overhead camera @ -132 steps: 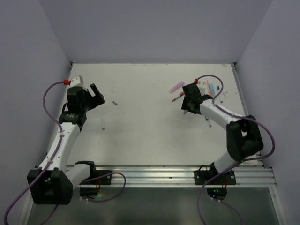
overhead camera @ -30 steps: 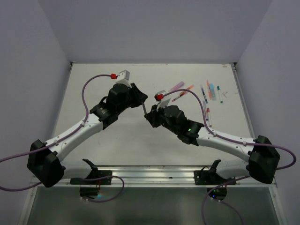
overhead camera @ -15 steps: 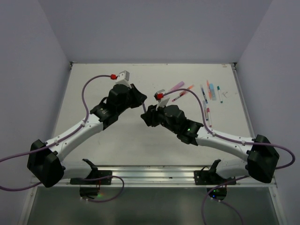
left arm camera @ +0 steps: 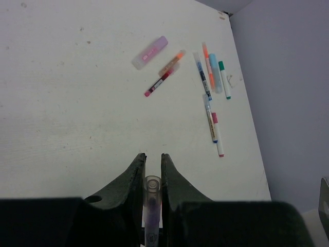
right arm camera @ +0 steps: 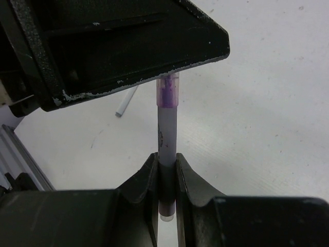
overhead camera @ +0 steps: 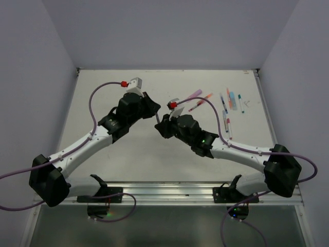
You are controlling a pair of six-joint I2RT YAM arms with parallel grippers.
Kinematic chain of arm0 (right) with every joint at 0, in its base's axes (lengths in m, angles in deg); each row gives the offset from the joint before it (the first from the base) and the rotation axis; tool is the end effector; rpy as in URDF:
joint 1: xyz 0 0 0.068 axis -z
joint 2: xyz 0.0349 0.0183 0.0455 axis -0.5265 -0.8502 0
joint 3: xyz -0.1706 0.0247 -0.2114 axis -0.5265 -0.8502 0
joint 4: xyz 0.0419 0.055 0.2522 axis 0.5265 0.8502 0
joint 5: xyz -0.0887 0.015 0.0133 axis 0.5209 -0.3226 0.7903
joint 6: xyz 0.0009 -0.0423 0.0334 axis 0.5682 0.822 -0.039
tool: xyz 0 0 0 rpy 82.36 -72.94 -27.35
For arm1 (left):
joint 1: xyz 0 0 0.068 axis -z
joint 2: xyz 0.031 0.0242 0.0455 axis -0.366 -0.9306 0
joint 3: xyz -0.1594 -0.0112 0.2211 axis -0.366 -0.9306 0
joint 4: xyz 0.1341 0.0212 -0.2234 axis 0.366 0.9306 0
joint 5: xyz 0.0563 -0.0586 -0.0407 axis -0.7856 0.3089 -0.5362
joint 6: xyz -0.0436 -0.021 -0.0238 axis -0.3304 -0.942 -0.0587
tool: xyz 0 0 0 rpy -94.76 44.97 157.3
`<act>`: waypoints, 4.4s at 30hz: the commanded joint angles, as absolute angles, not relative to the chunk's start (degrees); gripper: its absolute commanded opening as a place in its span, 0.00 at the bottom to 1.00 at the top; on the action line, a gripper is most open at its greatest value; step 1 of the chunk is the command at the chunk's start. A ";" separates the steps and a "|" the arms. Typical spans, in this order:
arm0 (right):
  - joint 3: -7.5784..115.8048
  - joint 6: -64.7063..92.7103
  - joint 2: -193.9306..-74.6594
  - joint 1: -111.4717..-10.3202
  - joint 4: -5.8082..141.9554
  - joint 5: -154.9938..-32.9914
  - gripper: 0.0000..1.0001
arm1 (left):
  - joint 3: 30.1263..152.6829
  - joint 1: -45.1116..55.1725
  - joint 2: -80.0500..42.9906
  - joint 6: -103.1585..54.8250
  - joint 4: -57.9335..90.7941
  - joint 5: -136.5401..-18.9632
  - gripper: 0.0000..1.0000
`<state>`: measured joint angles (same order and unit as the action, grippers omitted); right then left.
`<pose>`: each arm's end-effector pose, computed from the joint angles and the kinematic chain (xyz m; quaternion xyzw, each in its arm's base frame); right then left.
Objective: Open the pen caps
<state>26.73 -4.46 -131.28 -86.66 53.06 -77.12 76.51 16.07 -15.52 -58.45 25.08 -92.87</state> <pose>0.1847 0.2528 0.2730 -0.1555 0.7790 0.3400 0.5034 0.2356 -0.1757 0.3188 -0.0935 0.8213 -0.3360 0.4514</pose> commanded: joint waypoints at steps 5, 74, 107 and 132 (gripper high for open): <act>25.68 -4.93 -133.63 -87.40 50.60 -80.81 0.00 | 81.62 16.15 -15.28 -58.47 21.08 -98.75 0.00; 30.85 -18.28 -148.03 -90.57 55.70 -71.68 0.00 | 78.22 -1.95 -15.98 -45.46 29.34 -96.92 0.00; 50.55 -25.15 -172.31 -90.66 58.69 -73.08 0.16 | 73.29 -5.39 -40.50 -44.40 33.30 -96.38 0.31; 48.88 -27.00 -170.82 -90.74 57.73 -71.94 0.35 | 80.31 -5.82 -26.54 -46.60 39.45 -96.47 0.97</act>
